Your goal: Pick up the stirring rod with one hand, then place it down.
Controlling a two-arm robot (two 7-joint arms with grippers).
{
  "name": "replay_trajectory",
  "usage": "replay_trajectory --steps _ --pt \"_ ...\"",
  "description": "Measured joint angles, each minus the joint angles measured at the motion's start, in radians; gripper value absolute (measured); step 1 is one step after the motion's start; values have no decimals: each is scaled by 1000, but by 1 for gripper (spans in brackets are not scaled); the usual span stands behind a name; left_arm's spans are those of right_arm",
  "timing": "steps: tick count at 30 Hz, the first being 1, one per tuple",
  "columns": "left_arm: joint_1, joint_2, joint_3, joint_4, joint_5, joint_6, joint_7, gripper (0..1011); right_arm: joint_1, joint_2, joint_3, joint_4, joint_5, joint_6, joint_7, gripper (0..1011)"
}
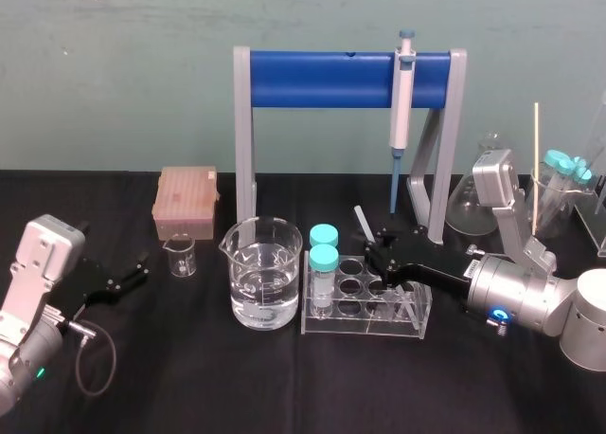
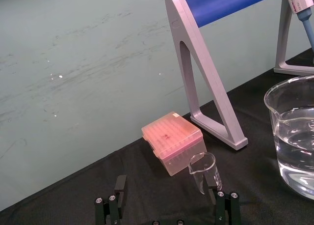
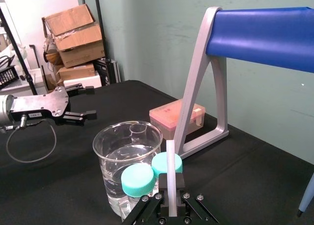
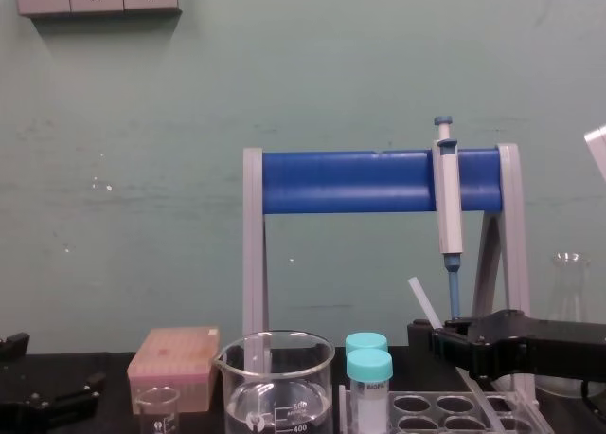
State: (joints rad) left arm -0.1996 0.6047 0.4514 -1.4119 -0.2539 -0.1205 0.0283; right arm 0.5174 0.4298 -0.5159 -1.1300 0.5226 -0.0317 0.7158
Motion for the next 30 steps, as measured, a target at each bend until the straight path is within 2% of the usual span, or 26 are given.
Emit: replay_trajectory --steps 8,11,20,30 --pt "0 0 0 0 0 0 0 1000 0 0 0 0 0 0 0 75" --pt "0 0 0 0 0 0 0 1000 -3 6 0 -14 -15 -6 -14 75" --pt "0 0 0 0 0 0 0 1000 -9 41 27 -99 -109 -68 -96 75" --pt "0 0 0 0 0 0 0 1000 -1 52 77 -149 -160 -131 -135 75"
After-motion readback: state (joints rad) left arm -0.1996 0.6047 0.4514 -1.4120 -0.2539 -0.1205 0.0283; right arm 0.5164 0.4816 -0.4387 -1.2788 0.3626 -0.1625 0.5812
